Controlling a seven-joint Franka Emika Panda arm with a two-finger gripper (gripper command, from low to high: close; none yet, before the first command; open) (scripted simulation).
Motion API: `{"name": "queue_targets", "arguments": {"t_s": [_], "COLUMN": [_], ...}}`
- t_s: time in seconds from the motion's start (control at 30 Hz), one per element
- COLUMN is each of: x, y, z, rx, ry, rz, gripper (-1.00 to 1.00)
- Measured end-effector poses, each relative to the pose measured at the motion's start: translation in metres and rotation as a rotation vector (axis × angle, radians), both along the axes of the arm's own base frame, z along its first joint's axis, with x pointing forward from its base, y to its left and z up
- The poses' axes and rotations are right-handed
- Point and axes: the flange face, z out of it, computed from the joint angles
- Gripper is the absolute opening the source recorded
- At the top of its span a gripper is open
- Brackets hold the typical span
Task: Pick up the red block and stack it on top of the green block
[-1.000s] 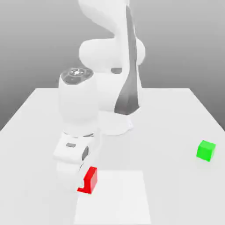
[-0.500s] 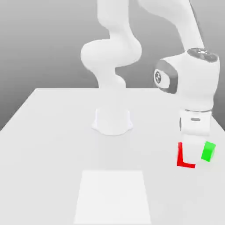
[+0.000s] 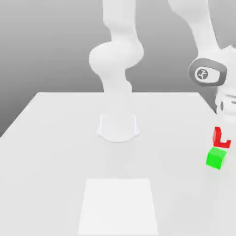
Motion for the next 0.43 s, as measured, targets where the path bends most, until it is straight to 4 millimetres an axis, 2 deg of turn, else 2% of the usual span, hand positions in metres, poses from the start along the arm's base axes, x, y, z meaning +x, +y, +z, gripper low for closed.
{"name": "queue_targets", "arguments": {"t_s": [0.03, 0.23, 0.3, 0.43], "x": [-0.001, -0.001, 0.0, 0.0], "y": [0.0, -0.001, 0.0, 0.001], "z": [-0.006, -0.009, 0.002, 0.04], "rx": [0.0, 0.0, 0.001, 0.0], "ry": [0.001, 0.001, -0.001, -0.001], "rz": [0.001, 0.001, -0.001, 0.0], "gripper": [1.0, 1.0, 1.0, 1.0]}}
